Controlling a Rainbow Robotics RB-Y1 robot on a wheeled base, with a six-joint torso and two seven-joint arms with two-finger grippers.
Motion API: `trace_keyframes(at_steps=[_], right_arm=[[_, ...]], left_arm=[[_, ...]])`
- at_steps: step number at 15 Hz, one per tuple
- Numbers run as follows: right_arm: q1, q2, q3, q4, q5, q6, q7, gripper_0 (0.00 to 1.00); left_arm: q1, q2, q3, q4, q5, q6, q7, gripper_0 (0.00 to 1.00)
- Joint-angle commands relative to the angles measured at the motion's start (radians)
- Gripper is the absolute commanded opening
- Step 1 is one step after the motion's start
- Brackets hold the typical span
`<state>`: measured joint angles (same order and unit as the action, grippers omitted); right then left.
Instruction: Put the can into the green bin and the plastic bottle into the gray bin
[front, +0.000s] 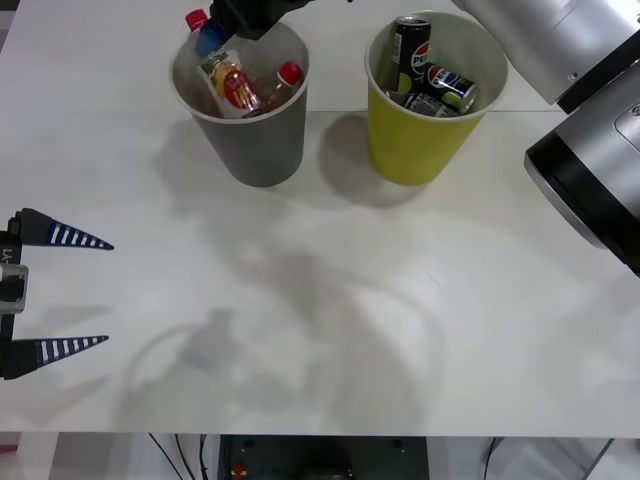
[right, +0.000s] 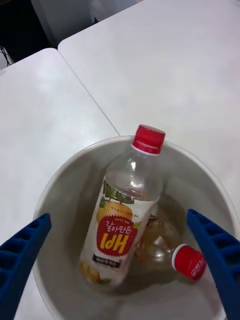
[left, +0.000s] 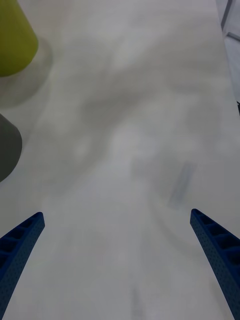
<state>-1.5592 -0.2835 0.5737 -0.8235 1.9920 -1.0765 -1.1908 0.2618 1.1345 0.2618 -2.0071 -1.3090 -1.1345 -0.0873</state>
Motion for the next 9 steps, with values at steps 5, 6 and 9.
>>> trace_keyframes(at_steps=[5, 6, 9], right_arm=[[0.053, -0.184, -0.109, -0.192, -0.185, -0.261, 0.043, 1.00], [0.080, -0.227, -0.124, -0.238, -0.229, -0.293, 0.053, 1.00], [0.194, -0.347, -0.178, -0.433, -0.311, -0.362, 0.056, 1.00]], left_arm=[[0.000, 0.000, 0.000, 0.000, 0.000, 0.000, 0.000, 1.00], [0.000, 0.000, 0.000, 0.000, 0.000, 0.000, 0.000, 1.00], [0.000, 0.000, 0.000, 0.000, 0.000, 0.000, 0.000, 1.00]])
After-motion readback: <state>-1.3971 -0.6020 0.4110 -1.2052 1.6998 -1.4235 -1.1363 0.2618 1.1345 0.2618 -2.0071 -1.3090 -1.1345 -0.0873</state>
